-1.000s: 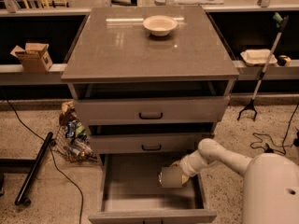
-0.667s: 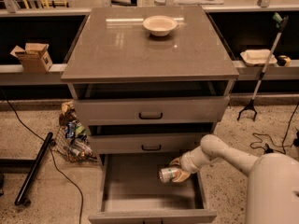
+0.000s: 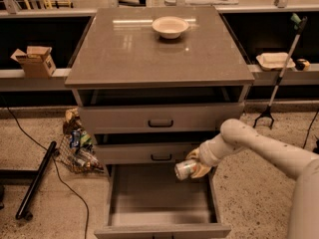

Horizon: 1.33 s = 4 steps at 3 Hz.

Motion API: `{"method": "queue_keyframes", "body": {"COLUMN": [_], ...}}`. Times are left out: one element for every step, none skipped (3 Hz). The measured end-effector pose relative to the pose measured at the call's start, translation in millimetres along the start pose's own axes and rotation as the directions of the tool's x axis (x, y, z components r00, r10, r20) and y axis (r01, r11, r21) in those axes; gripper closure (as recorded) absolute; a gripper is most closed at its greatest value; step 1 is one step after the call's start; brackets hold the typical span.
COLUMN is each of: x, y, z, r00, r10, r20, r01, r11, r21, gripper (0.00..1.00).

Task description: Pick 7up can from bottom drawer and place on counter

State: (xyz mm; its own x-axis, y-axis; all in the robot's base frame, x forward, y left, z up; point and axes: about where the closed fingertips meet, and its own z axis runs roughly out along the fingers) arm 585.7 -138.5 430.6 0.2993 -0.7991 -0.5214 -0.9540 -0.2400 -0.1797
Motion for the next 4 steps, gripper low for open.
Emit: {"method": "queue_keyframes", "body": {"x": [-8.4,-8.4,-5.5,-11.7], "y": [-12.3,-12.3,-24.2,-35.9], "z": [-21.4,-21.4,-28.3,-59.5], "r00": [1.0,1.0,0.999,0.995], "r10": [-0.022,-0.022,-0.017,-0.015], "r20": [-0.021,-0.021,-0.032,-0.094], "r01": [0.023,0.023,0.018,0.021], "r11": [0.9995,0.9995,0.9995,0.9978], "r21": [0.022,0.022,0.027,0.063], "gripper": [1.0,1.0,1.0,1.0]}}
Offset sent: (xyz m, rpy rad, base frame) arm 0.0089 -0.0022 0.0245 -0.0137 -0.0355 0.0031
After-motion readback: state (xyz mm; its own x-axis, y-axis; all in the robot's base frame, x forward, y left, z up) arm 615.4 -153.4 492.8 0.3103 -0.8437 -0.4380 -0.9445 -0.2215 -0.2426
